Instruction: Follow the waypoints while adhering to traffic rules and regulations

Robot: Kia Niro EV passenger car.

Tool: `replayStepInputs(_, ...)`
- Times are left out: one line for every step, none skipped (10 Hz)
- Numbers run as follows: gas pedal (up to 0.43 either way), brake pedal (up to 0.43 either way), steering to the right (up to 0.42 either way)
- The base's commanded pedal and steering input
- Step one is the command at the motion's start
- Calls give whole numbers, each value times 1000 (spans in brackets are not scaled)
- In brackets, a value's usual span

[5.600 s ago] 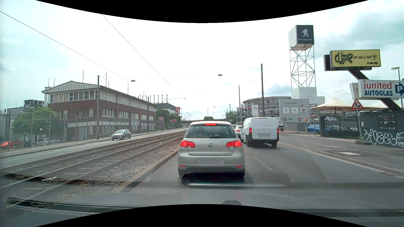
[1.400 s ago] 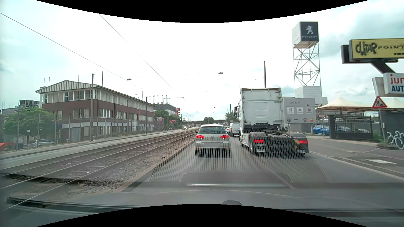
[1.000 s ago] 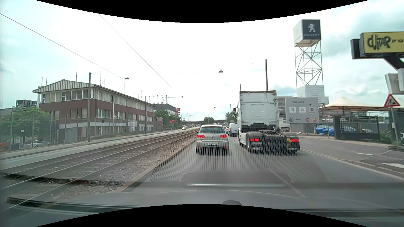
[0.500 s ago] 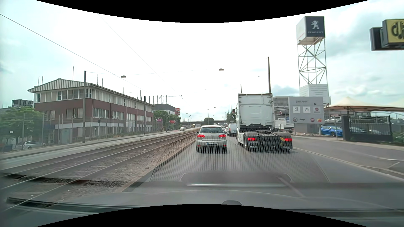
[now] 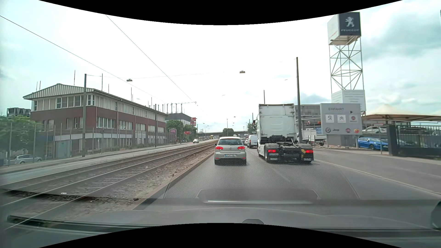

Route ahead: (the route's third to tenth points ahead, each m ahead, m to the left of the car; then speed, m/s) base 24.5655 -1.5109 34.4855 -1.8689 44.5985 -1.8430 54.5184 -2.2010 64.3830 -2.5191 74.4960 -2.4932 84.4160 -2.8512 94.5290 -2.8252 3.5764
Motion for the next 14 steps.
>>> replayStepInputs(280,0,-7)
replayStepInputs(280,0,-7)
replayStepInputs(280,0,-7)
replayStepInputs(280,0,-7)
replayStepInputs(280,0,-7)
replayStepInputs(280,0,-7)
replayStepInputs(280,0,-7)
replayStepInputs(280,0,-7)
replayStepInputs(280,0,-7)
replayStepInputs(280,0,-6)
replayStepInputs(268,0,-7)
replayStepInputs(268,0,-6)
replayStepInputs(260,0,-6)
replayStepInputs(240,0,-6)
